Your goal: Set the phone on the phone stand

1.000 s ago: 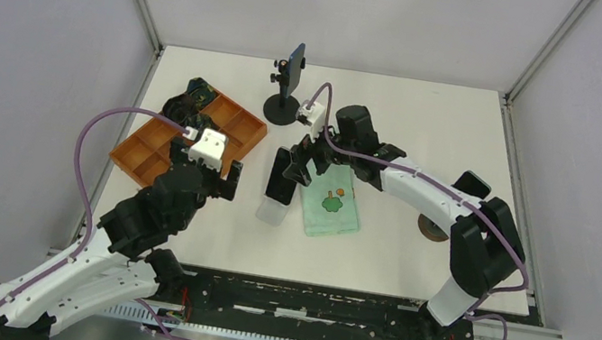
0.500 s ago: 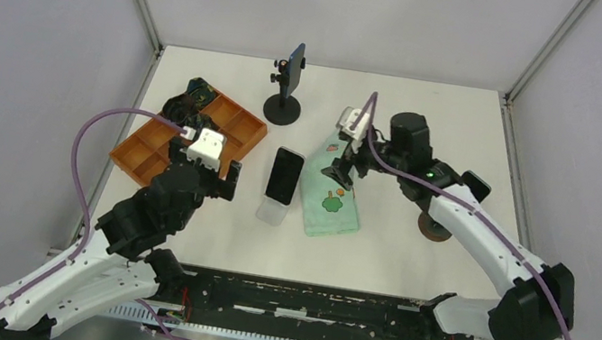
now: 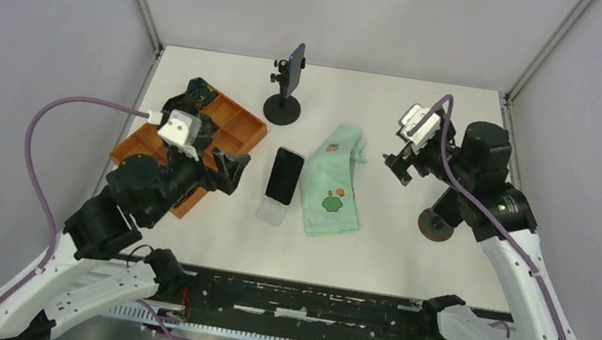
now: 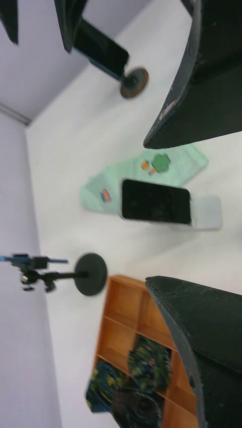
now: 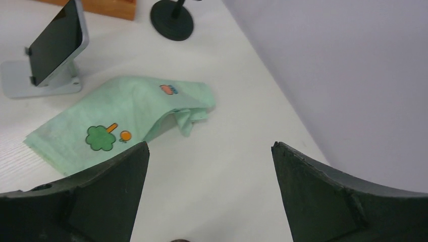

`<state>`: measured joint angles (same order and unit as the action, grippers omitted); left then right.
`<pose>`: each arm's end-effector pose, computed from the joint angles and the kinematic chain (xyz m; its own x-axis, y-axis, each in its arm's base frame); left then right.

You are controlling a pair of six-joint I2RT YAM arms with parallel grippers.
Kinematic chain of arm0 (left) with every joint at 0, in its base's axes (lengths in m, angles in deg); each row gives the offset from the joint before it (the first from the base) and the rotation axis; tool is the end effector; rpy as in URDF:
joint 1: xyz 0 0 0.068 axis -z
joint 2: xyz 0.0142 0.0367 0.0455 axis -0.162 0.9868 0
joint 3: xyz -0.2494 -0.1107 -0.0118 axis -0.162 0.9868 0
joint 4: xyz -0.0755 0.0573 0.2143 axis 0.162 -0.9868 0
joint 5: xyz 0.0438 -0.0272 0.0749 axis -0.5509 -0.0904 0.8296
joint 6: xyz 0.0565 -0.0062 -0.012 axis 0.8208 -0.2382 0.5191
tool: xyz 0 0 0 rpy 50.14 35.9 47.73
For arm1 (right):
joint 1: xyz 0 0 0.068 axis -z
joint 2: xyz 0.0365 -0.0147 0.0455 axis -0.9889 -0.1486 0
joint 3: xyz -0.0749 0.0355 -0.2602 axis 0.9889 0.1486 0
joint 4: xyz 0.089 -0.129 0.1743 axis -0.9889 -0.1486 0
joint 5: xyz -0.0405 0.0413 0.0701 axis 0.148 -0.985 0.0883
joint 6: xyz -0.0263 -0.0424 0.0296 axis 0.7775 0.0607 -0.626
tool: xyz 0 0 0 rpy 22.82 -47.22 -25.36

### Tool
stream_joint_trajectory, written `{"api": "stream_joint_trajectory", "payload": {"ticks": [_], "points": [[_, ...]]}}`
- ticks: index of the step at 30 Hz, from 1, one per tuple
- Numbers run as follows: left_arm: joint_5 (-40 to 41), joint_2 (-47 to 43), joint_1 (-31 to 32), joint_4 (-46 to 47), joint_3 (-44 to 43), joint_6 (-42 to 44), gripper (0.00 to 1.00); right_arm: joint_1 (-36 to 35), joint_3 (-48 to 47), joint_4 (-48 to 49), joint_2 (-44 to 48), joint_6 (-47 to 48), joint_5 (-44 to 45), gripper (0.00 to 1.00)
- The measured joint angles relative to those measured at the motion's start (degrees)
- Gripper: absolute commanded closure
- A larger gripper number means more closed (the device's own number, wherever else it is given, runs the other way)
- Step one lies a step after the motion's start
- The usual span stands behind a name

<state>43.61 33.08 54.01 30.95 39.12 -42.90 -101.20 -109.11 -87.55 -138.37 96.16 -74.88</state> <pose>0.0735 -0.0508 0.3610 -0.1572 -0.0738 -0.9848 0.3656 0.9220 -0.1275 0.1766 0.0813 0.3805 0.0604 -0.4992 -0.8644 -0.7458 0.5529 -0.3715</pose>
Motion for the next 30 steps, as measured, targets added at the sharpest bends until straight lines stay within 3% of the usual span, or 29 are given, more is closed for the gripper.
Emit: {"api": "stream_joint_trajectory", "payload": {"ticks": [4, 10, 18, 30], "points": [[-6.3, 4.1, 0.0, 0.5, -9.5, -2.9, 0.00, 0.8, -6.2, -2.1, 2.7, -0.6, 4.7, 0.02], [-14.7, 13.9, 0.0, 0.1, -20.4, -4.2, 0.00, 1.2, -14.4, -6.4, 3.5, -0.5, 3.3, 0.02], [-17.4, 17.9, 0.0, -2.2, -21.6, -4.2, 0.00, 1.2, -17.2, -8.0, 3.1, -4.9, 2.1, 0.02], [-16.7, 15.0, 0.0, -2.2, -21.6, -4.2, 0.00, 1.1, -16.6, -4.8, 2.9, -13.2, 13.2, 0.02]]}}
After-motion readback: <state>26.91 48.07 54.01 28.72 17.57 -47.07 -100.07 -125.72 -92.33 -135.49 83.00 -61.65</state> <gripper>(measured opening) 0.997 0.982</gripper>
